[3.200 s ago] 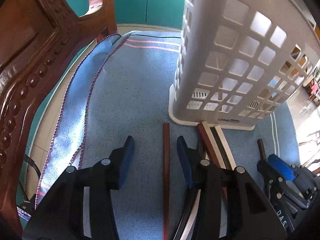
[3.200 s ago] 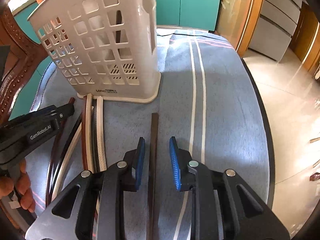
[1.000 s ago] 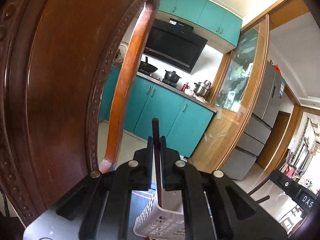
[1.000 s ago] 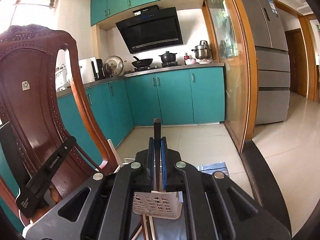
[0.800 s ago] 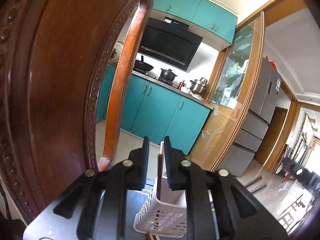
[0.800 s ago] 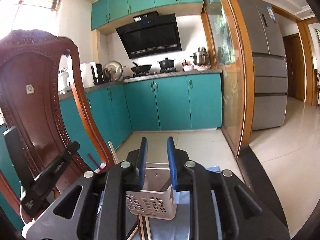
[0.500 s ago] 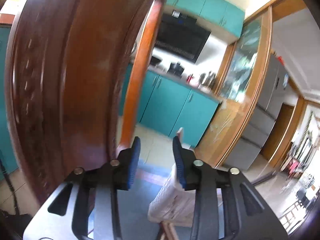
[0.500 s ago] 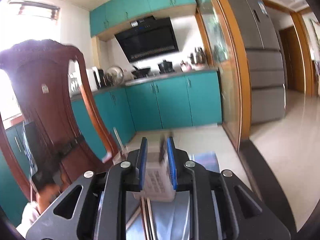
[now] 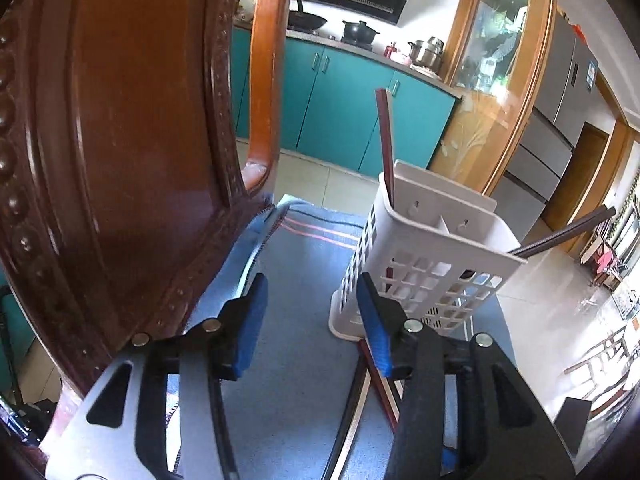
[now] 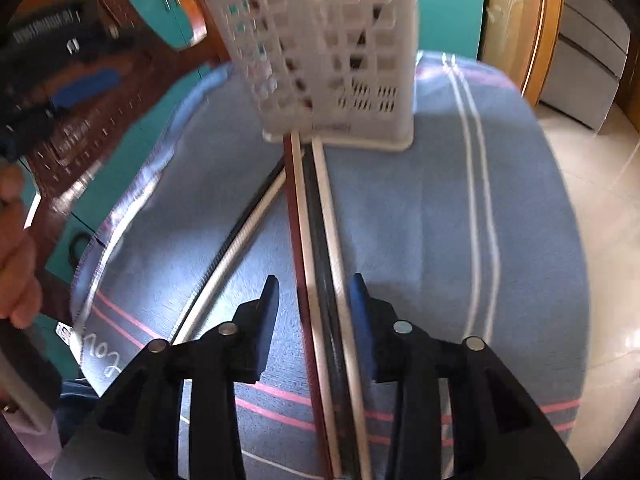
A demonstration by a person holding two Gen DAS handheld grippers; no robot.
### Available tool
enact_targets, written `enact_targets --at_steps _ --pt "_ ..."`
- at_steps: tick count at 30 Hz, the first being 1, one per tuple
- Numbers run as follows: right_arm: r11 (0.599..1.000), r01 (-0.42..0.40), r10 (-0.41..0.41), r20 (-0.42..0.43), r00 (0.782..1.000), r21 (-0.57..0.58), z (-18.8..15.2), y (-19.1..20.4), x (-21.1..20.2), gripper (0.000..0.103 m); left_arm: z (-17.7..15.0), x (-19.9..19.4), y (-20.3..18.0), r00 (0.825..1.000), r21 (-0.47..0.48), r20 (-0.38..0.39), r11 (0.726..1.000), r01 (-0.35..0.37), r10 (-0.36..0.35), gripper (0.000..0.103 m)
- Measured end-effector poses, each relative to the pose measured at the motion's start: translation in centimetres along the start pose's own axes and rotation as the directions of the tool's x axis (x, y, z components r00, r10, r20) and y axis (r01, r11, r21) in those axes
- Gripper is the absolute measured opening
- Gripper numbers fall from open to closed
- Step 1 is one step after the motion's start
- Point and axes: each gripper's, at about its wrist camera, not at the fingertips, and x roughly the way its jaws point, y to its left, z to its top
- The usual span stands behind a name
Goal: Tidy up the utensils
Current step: 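Move both open grippers back down to the remaining chopsticks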
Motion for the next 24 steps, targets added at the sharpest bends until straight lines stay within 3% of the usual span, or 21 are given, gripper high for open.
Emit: enact_targets --at_steps 3,7,12,14,21,24 --pt "0.999 0.029 -0.029 0.011 0.999 0.016 -0.2 -0.2 -0.1 0.024 -0.3 0.5 -0.2 1.0 0.006 -0.024 1.0 -0.006 0.006 0.048" --pt "0.993 -0.019 0.018 0.012 1.0 0.114 -1.0 -1.7 -0.9 0.024 -0.7 0.7 0.0 0.999 0.008 -0.041 1.0 -0.01 0.01 0.048" --pt "0.945 -0.037 0.033 0.018 0.999 0.325 -2.9 -4.5 -2.7 0.012 -1.2 0.9 -0.1 0.998 0.024 -0.067 1.0 -0.015 0.017 0.051" --pt "0.945 -0.062 0.057 0.026 0.998 0.322 -3.4 -5.0 -3.2 0.012 -1.7 1.3 -0.2 0.995 0.035 -0.095 0.999 -0.016 0.02 0.052" --pt "0.959 -0.017 0.009 0.029 1.0 0.282 -3.2 -4.8 -3.5 0.012 -4.0 2.4 -0.9 0.983 0.082 -0.181 0.996 -0.025 0.04 0.059" --pt "0.965 -0.004 -0.003 0.028 1.0 0.263 -3.3 -4.6 -3.3 0.017 -5.0 2.8 -1.3 0.977 0.1 -0.206 0.995 -0.028 0.048 0.062"
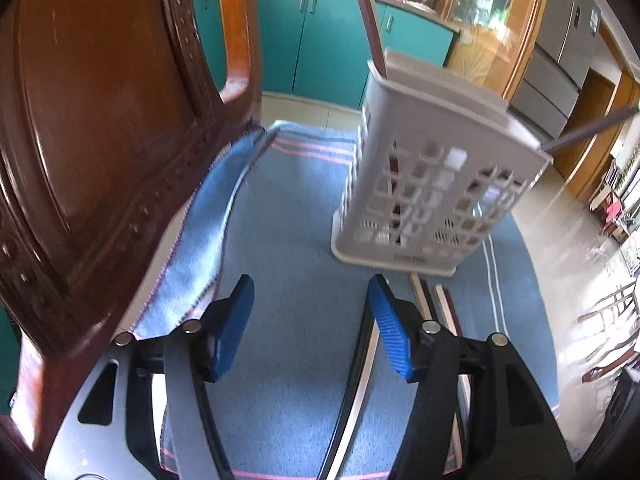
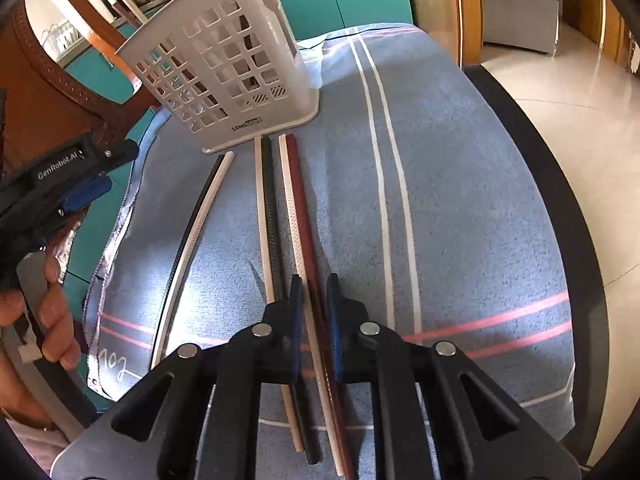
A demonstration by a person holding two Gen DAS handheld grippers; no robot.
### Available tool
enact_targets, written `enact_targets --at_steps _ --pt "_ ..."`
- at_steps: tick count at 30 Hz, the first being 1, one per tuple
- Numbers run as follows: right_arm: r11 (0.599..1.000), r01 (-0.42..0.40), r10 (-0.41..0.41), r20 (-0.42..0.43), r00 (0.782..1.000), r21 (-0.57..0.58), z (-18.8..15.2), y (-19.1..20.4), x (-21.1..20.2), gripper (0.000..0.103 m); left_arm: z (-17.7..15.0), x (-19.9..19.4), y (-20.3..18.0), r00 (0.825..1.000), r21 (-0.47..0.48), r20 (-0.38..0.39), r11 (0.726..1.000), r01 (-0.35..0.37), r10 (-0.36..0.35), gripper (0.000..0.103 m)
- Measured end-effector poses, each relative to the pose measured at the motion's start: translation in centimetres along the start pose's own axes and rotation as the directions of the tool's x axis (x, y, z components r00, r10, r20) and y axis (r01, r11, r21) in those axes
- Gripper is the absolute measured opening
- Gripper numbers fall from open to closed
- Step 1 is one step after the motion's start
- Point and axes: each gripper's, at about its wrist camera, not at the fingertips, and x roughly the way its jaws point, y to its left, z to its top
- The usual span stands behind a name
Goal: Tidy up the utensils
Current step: 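Move both open grippers back down to the remaining chopsticks, then close the right gripper on a dark red chopstick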
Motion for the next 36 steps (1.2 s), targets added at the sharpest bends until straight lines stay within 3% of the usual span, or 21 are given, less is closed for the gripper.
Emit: enact_targets --at_steps 3,8,14,27,36 --pt "1.0 0.006 -0.006 0.009 1.0 -0.008 0.0 0.0 0.1 0.018 -1.0 0.6 -0.4 1.0 0.007 -0.026 1.0 -0.001 0.002 0.063" --pt "0.997 -0.02 0.018 0.028 0.999 0.076 0.9 -1.3 0.1 0.018 -1.5 1.4 -1.3 0.998 0.018 -0.06 1.0 0.013 -0.012 0.063" --pt "0.997 0.06 -0.061 0.023 0.998 0.039 1.1 -1.1 0.2 0.018 -1.3 1.6 -1.6 0.997 0.026 -0.073 1.0 0.01 -0.008 0.068" --pt "0.998 -0.013 0.012 0.027 1.0 0.053 1.0 -0.9 -0.1 0.021 -1.3 2.1 -1.3 0.995 0.039 -0.097 0.999 -0.003 0.006 0.07" --pt "0.999 0.043 -0.042 0.032 0.999 -0.021 0.8 0.5 0.2 0.027 -1.3 2.2 -1.5 0.995 0.048 -0.104 0.999 -0.005 0.01 0.073"
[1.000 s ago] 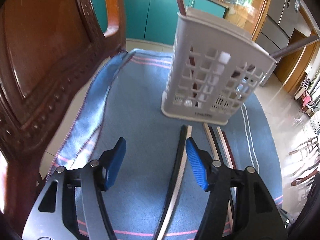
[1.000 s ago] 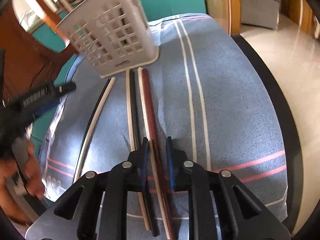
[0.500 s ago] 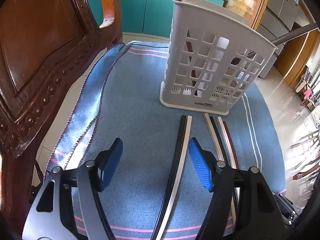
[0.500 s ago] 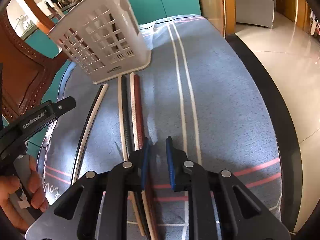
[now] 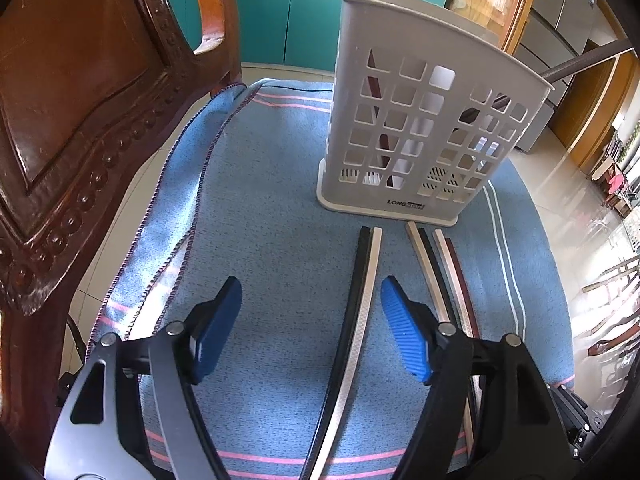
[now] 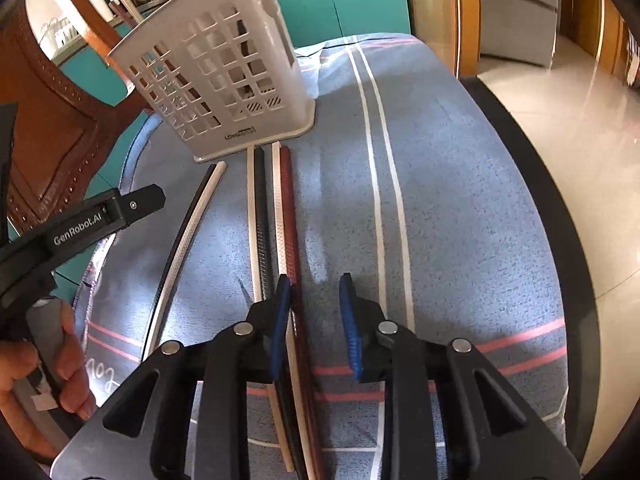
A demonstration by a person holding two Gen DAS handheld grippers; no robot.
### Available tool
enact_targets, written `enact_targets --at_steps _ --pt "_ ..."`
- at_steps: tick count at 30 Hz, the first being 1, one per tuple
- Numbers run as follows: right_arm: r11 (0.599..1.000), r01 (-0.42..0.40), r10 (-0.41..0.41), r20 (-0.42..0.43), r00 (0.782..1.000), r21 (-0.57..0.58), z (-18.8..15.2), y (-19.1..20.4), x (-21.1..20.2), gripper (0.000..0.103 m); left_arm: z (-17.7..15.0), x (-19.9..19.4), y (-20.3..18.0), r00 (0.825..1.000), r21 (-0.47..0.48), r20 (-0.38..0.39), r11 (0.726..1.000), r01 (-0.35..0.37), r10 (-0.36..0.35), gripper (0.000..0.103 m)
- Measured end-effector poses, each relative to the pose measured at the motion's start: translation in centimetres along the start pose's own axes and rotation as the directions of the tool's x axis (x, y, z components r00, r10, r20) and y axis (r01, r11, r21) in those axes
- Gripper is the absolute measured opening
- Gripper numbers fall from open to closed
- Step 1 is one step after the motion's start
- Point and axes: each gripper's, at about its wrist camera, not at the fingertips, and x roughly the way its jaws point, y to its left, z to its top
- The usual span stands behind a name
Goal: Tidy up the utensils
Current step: 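Close the right gripper on a dark red chopstick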
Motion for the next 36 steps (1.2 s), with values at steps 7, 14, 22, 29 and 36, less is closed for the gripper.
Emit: enact_targets --at_steps 7,14,22,29,36 --pt "0.999 0.035 -0.034 0.015 0.999 -0.019 0.0 0.1 0.1 0.027 0.1 0.2 0.3 1.0 0.003 -0.008 1.0 -0.002 0.003 0.074" --pt "0.998 0.047 -0.046 0.02 0.999 -0.052 0.1 0.2 0.1 0.028 0.1 0.4 0.5 1.0 0.005 -0.014 1.0 -0.006 0.006 0.075" --pt "0.992 0.071 -0.069 0.022 0.997 -0.103 -0.3 1.2 0.4 0.029 0.3 0.8 0.4 1.0 0.009 -0.021 1.0 -0.008 0.008 0.075" --pt "0.998 0.031 -0.03 0.014 0.999 -0.061 -0.1 0.6 0.4 0.013 0.3 0.9 0.3 0.999 0.008 -0.03 1.0 -0.013 0.014 0.075" --pt "1.0 -0.011 0.009 0.057 0.998 0.024 0.1 -0.5 -0.5 0.008 0.3 1.0 0.4 0.999 0.011 -0.033 1.0 -0.017 0.018 0.076"
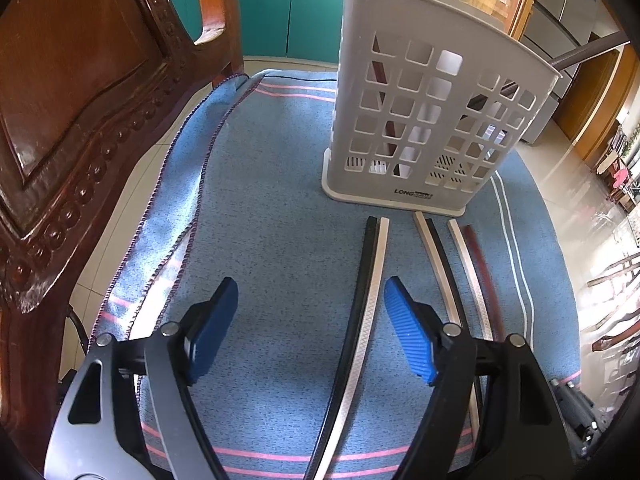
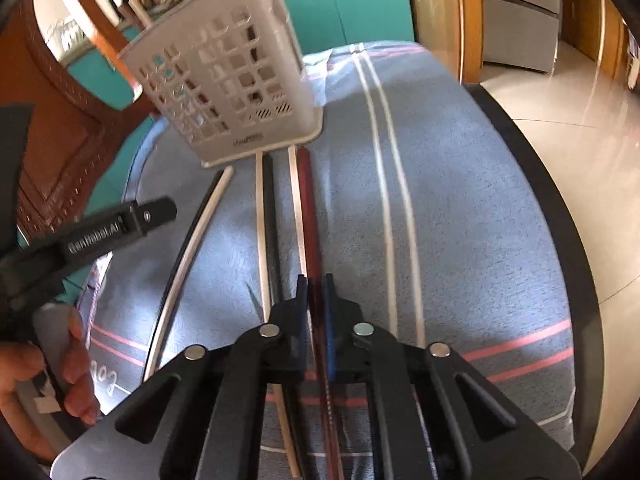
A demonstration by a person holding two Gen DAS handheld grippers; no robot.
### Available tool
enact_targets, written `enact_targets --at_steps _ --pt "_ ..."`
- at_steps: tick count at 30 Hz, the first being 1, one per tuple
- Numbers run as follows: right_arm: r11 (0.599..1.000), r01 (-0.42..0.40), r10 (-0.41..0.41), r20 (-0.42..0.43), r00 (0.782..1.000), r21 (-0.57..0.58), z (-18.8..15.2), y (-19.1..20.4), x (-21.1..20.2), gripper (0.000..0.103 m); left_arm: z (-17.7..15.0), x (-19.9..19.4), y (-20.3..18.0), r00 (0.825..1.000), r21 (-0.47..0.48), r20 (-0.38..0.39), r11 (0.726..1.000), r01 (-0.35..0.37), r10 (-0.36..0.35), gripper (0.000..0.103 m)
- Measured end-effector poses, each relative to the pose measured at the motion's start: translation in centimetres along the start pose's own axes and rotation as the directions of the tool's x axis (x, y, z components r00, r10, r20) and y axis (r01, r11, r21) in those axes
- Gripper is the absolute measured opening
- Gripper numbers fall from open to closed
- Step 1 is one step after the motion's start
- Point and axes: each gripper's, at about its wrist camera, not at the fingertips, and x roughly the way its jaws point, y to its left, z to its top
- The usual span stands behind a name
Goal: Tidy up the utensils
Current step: 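Close the right gripper on a dark red chopstick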
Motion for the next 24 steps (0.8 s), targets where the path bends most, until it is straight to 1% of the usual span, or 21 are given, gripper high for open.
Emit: enact_targets --at_steps 2,5,8,15,20,24 --pt "1.0 -0.002 0.001 0.013 1.0 0.028 0.19 -0.57 -0.3 0.008 -0.01 0.06 -0.08 1.0 0.0 -0.003 1.0 -0.001 0.001 0.076" --pt "0.999 0.011 -0.011 -0.009 1.0 0.037 0.24 -0.93 -0.01 0.008 -0.14 0.1 -0.28 1.0 0.006 -0.006 1.0 -0.002 0.002 0.077" --pt "0.998 -0.002 0.004 -0.031 1.0 0.057 0.07 -1.26 0.42 0.008 -0.17 0.2 -0.36 1.0 0.01 -0.012 1.0 -0.005 0.005 0.077" --pt "0.999 0.0 0.001 -0.03 1.0 0.052 0.05 -0.91 0.49 0.008 -0.27 0.59 -0.32 1.0 0.016 -0.027 1.0 -0.01 0.01 0.078" --pt "0.999 0.017 -0.016 -0.032 0.999 0.029 0.01 -0.82 0.49 0.008 -0.32 0.79 -0.39 0.999 0.021 -0.031 1.0 -0.008 0.009 0.079" --pt "0.999 0.011 -0.01 -0.034 0.999 0.038 0.03 -0.99 0.52 0.008 -0.39 0.82 -0.43 0.999 0.02 -0.031 1.0 -0.009 0.01 0.079"
